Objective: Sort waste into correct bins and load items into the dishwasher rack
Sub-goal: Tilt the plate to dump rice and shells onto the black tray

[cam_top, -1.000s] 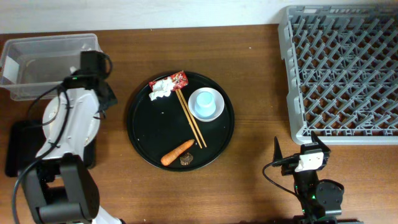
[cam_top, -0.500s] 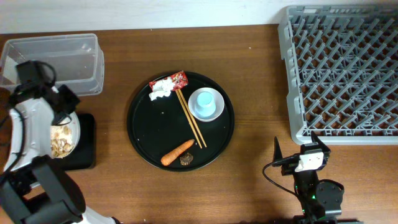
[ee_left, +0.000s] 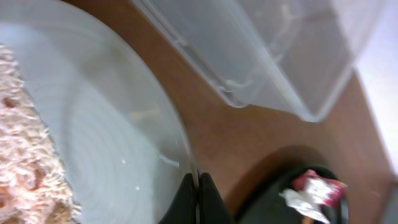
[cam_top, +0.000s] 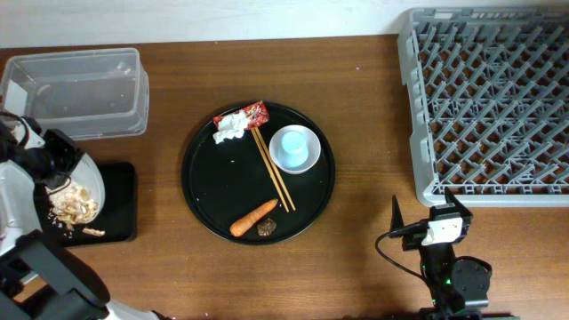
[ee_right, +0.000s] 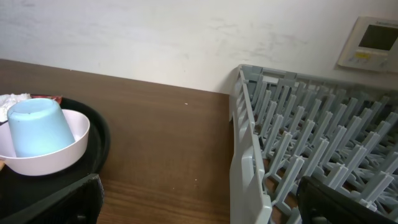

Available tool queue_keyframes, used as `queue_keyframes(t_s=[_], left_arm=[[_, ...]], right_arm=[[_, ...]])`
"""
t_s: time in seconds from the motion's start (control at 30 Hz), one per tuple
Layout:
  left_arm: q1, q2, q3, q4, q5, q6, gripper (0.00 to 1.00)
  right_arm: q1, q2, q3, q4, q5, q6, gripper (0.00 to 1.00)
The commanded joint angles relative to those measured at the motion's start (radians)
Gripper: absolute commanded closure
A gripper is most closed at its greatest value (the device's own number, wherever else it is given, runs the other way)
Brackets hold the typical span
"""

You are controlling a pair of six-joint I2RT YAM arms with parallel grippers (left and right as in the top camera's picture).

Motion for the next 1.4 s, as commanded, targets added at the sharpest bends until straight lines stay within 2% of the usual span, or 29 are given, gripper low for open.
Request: queue_keyframes(t_s=[0.0,0.33,0.6,0.77,0.9,1.03,1.13,1.27,1.33,1.37], left_arm=[[0.024,-0.027,0.019,0.022,0.221,0.024,1.0],[0.105,-0.027,0.019,-0.011,0.387,0.024,1.0],[0.174,-0.027,0.019,-0.064,0.451,0.024,1.0],[0.219,-0.027,0.019,-0.031,0.647,0.024,1.0],[0.26,-0.027,0.019,-0.047,0.684,0.024,1.0],[0.293,-0.027,0.019,-0.054,0.782,0.024,1.0],[0.325,-0.027,0.019,-0.056,0.783,0.024,1.0],[0.362,-0.027,0.019,-0.115,0.892,0.048,1.0],[0.384,-0.027,0.019,-0.081,0.793,0.05,1.0],[0.394,-0.027,0.018,-0.117,0.772,0.05,1.0]], right_arm=[[-0.003,-0.006,-0.005,-0.007,0.009,0.004,0.02],[-0.003,-0.006,-0.005,-0.007,0.009,0.004,0.02],[-0.003,-0.006,-0.005,-0.007,0.009,0.004,0.02],[-0.003,-0.006,-0.005,-0.007,0.009,0.004,0.02],[-0.003,-0.006,-0.005,-0.007,0.009,0.004,0.02],[-0.003,-0.006,-0.005,-0.007,0.009,0.004,0.02],[-0.003,-0.006,-0.005,-0.007,0.009,0.004,0.02],[-0.003,-0.006,-0.005,-0.007,0.009,0.004,0.02],[-0.003,-0.006,-0.005,-0.007,0.009,0.004,0.02],[-0.003,-0.006,-0.005,-0.007,0.009,0.004,0.02]])
